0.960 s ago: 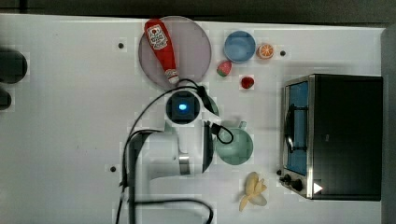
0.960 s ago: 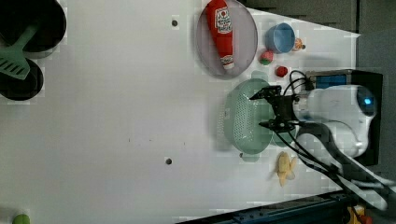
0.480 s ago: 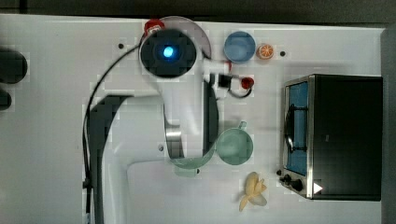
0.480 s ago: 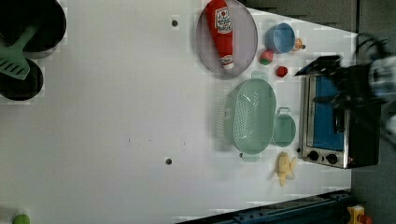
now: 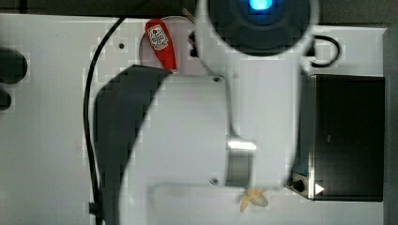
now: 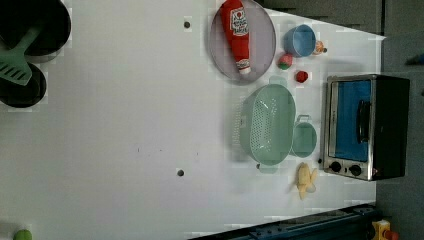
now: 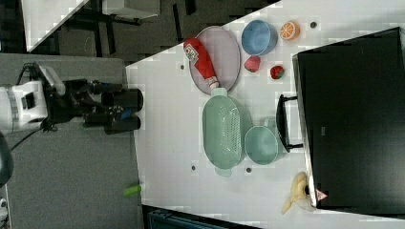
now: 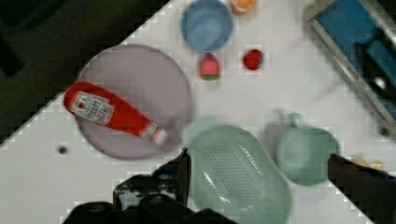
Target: Drag strainer left to right.
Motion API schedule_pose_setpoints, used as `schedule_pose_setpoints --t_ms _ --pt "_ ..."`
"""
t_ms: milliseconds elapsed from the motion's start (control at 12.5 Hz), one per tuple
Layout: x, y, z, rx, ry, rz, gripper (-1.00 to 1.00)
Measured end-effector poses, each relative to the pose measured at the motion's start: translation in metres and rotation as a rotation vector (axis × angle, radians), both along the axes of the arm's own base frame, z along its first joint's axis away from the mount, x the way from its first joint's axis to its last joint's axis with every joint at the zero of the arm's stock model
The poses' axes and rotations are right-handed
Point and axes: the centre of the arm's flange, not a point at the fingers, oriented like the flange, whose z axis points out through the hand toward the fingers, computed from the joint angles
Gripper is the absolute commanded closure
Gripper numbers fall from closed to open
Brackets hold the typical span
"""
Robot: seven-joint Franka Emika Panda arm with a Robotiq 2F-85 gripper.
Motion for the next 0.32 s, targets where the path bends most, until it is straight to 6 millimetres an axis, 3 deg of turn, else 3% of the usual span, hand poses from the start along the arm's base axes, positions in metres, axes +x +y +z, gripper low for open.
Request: schedule_pose_setpoints --t_ms 160,320 --pt "-0.0099 -0.0107 0.0015 -0.009 0.047 -0.005 -1.0" --pt "-0.0094 -0.005 -0.0043 -0.006 0.058 0.028 -1.0"
